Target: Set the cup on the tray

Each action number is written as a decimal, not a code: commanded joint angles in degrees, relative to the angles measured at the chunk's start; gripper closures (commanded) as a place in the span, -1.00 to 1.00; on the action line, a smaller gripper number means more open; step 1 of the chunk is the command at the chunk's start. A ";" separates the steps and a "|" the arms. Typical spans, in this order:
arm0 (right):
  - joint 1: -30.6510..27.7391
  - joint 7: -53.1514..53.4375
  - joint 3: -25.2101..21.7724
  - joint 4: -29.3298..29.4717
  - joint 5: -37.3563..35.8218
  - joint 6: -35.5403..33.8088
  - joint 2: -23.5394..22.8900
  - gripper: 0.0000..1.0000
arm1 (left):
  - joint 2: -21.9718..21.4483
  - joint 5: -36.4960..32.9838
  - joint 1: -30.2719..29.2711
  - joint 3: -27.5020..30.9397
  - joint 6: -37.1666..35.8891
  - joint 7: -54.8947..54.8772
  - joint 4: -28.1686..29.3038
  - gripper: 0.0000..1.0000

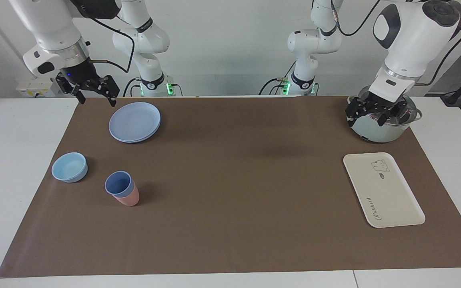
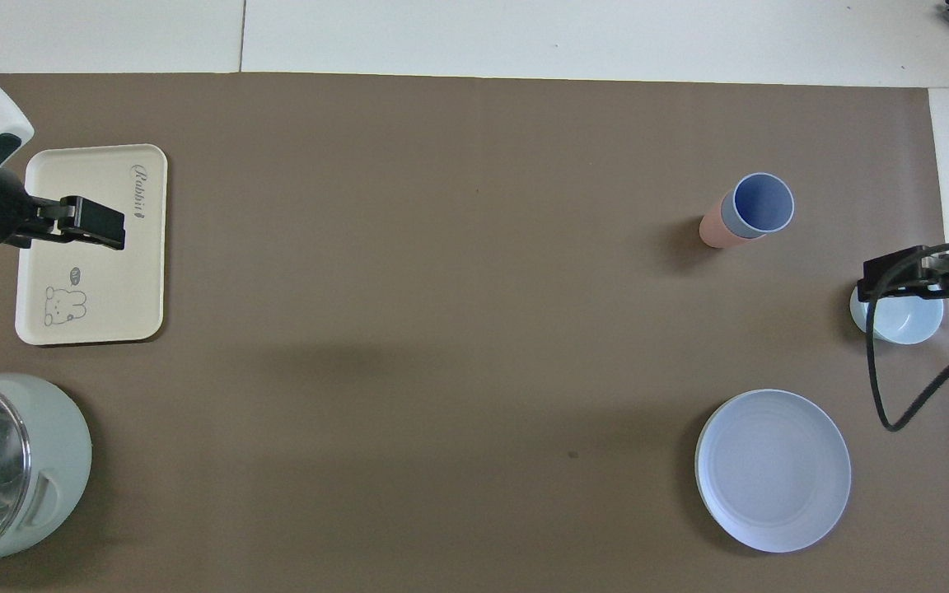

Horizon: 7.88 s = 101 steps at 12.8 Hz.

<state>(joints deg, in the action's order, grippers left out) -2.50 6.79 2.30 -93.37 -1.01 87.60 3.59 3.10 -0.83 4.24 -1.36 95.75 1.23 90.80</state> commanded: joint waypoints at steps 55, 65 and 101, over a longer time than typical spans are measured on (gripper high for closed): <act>-10.24 -140.74 0.16 -26.34 102.52 42.74 -24.25 -0.81 | -2.75 -0.93 0.15 1.44 1.11 -3.33 4.21 -1.00; -2.42 -108.89 -0.02 -23.62 74.28 55.04 -11.69 1.00 | -2.75 -0.84 1.03 1.27 1.02 -2.46 4.12 -1.00; 25.53 -33.42 1.66 -6.48 -1.98 30.78 -7.28 1.00 | 9.29 39.68 25.11 -2.42 28.36 28.30 0.87 0.15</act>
<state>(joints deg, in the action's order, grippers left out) 23.16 -27.89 3.81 -101.37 -1.53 119.14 -2.97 12.65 37.32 28.53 -4.41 125.73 30.79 91.88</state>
